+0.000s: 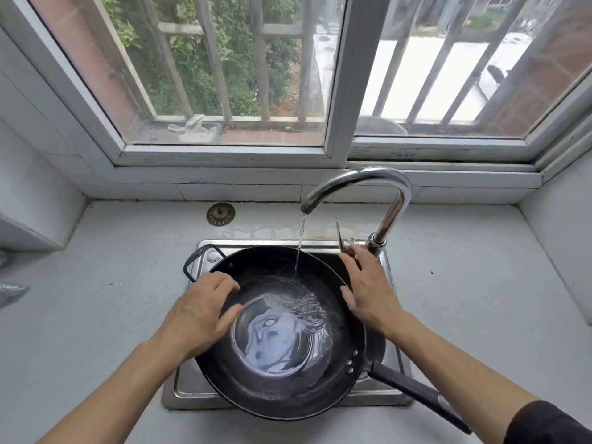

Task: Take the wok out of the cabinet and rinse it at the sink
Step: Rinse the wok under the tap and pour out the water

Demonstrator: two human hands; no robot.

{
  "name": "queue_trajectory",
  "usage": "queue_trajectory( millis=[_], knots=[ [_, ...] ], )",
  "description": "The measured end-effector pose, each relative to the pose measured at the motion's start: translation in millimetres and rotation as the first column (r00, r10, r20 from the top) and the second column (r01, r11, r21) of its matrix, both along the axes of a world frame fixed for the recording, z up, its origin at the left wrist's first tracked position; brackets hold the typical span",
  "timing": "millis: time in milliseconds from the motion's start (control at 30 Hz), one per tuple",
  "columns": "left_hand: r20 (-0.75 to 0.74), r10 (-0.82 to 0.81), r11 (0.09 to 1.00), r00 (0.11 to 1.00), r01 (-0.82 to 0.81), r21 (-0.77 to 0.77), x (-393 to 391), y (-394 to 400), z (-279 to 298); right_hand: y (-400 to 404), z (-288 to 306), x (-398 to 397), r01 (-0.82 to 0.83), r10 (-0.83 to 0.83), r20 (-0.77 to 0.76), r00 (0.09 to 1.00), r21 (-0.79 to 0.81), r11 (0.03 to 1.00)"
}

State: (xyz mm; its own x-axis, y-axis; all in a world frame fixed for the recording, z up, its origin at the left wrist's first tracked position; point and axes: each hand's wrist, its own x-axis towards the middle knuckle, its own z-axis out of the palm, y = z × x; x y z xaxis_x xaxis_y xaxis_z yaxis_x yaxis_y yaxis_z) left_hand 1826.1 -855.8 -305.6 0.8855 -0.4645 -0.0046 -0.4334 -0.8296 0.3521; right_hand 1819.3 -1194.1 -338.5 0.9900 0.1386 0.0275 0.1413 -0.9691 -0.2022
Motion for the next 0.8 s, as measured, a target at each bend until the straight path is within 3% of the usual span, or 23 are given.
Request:
queue_trajectory(
  millis=[200,333,433,533,633,800],
  knots=[
    [0.006,-0.056,0.995,0.998,0.056,0.081,34,20,18,-3,20,-55,0.09,-0.092,-0.166,0.982,-0.014,0.996],
    [0.049,-0.071,0.997,0.996,0.07,0.03,58,31,28,-2,29,-89,0.176,-0.165,-0.265,0.95,0.02,0.984],
    [-0.004,-0.127,0.976,0.992,0.126,0.179,82,32,32,4,26,-112,0.193,-0.192,-0.424,0.885,-0.041,0.98],
    [-0.076,-0.209,0.909,0.975,0.222,0.352,99,32,35,12,17,-129,0.202,-0.202,-0.512,0.835,-0.057,0.978],
    [-0.152,-0.336,0.773,0.93,0.364,0.519,102,33,34,17,9,-140,0.246,-0.24,-0.527,0.815,-0.061,0.967],
    [-0.137,-0.408,0.642,0.903,0.39,0.66,108,25,24,16,-5,-142,0.28,-0.257,-0.492,0.832,-0.028,0.96]
  ],
)
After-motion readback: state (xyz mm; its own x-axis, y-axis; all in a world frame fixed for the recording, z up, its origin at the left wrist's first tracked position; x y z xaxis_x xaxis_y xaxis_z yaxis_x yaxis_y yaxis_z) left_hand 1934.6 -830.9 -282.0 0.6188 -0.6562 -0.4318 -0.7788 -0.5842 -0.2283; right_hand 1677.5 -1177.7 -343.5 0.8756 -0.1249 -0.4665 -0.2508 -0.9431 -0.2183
